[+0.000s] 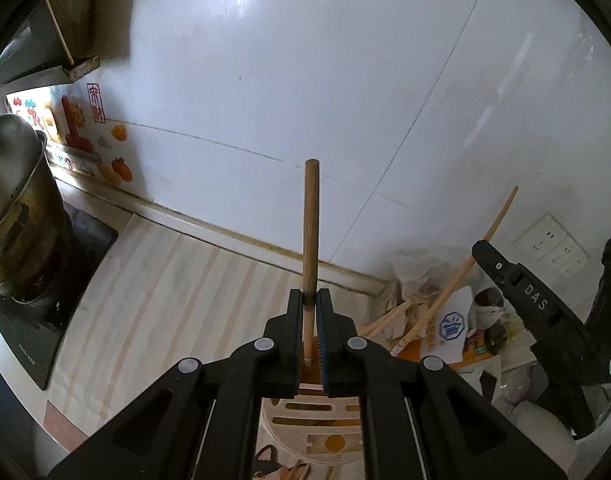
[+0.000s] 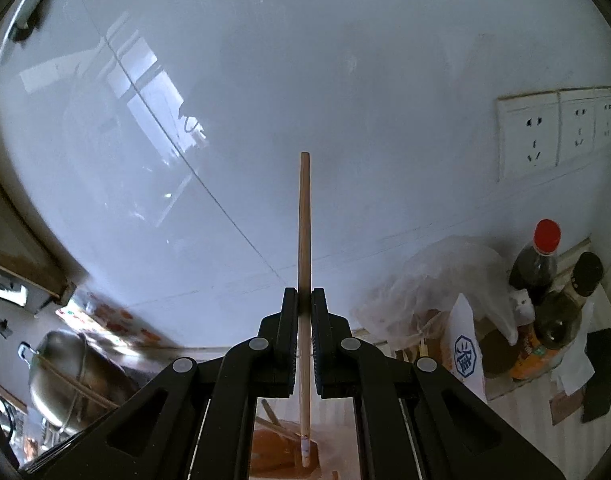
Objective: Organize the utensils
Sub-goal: 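Lift both chopsticks and carry them over the pink holder, then open both tools to drop the chopsticks into the holder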
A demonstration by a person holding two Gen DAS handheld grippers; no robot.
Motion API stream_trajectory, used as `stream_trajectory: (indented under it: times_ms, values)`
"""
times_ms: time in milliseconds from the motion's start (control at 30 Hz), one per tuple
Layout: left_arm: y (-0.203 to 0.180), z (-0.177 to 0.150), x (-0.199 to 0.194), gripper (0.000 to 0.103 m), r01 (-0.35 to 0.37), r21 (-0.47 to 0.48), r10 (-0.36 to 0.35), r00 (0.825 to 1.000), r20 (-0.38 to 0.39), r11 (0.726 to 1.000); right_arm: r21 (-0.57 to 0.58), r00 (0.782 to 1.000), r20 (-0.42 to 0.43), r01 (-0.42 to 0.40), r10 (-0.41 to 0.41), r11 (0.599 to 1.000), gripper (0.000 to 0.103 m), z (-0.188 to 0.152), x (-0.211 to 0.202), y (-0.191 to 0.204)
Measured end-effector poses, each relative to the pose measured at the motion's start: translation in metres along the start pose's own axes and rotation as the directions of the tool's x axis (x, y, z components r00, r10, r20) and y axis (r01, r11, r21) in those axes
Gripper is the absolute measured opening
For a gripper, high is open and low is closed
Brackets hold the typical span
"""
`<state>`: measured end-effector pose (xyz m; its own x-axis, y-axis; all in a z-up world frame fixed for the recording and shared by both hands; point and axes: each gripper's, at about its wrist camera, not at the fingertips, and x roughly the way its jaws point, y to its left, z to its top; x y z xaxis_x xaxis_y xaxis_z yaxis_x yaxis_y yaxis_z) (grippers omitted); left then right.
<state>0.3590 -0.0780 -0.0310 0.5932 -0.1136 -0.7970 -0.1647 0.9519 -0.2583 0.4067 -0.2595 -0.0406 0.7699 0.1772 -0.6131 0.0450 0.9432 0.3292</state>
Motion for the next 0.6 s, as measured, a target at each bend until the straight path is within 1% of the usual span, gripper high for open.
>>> stream_trajectory:
  times_ms: [100,200,267,333,367,400,433,467,500,533,567,600]
  values:
    - [0.001,0.001,0.001,0.004,0.000,0.003,0.000,1.000,-0.005,1.000,-0.037,1.000,-0.023,-0.008,0.007,0.999,0.006,-0.007,0.006,0.002]
    - [0.001,0.003,-0.001,0.005,0.017,0.014,-0.017,1.000,-0.009,1.000,-0.056,0.998,-0.059,-0.024,0.021,0.998,0.007,-0.015,0.011,0.003]
    - [0.002,0.004,-0.004,0.006,0.028,0.014,-0.028,1.000,-0.008,1.000,-0.074,0.996,-0.088,-0.034,0.028,0.997,0.007,-0.018,0.012,0.005]
    - [0.003,0.006,-0.009,0.007,0.025,0.019,-0.024,1.000,-0.009,1.000,-0.096,0.992,-0.120,-0.053,0.041,0.994,0.007,-0.021,0.012,0.008]
    - [0.002,0.006,-0.011,0.009,0.022,0.030,-0.022,1.000,-0.005,0.999,-0.107,0.990,-0.133,-0.057,0.043,0.993,0.008,-0.022,0.012,0.008]
    - [0.001,0.006,-0.016,0.012,0.017,0.046,-0.017,1.000,0.006,0.999,-0.121,0.989,-0.144,-0.060,0.042,0.991,0.009,-0.024,0.010,0.011]
    - [0.000,0.006,-0.020,0.015,0.005,0.058,-0.006,1.000,0.017,0.998,-0.137,0.988,-0.151,-0.062,0.041,0.989,0.017,-0.025,0.007,0.014]
    - [0.000,0.006,-0.024,0.029,-0.010,0.068,0.008,1.000,0.027,0.998,-0.143,0.988,-0.152,-0.060,0.038,0.988,0.022,-0.026,0.004,0.016]
    - [0.001,0.006,-0.030,0.052,-0.035,0.075,0.032,0.999,0.041,0.997,-0.145,0.988,-0.149,-0.057,0.035,0.988,0.030,-0.027,0.000,0.017]
    - [0.002,0.005,-0.035,0.063,-0.044,0.074,0.040,0.998,0.055,0.996,-0.146,0.989,-0.143,-0.056,0.035,0.988,0.034,-0.028,-0.005,0.018]
    - [0.005,0.004,-0.039,0.075,-0.045,0.069,0.041,0.997,0.067,0.997,-0.146,0.990,-0.137,-0.051,0.031,0.988,0.036,-0.027,-0.009,0.017]
    - [0.008,0.003,-0.045,0.077,-0.055,0.065,0.049,0.995,0.083,0.996,-0.144,0.991,-0.129,-0.042,0.023,0.989,0.039,-0.027,-0.015,0.018]
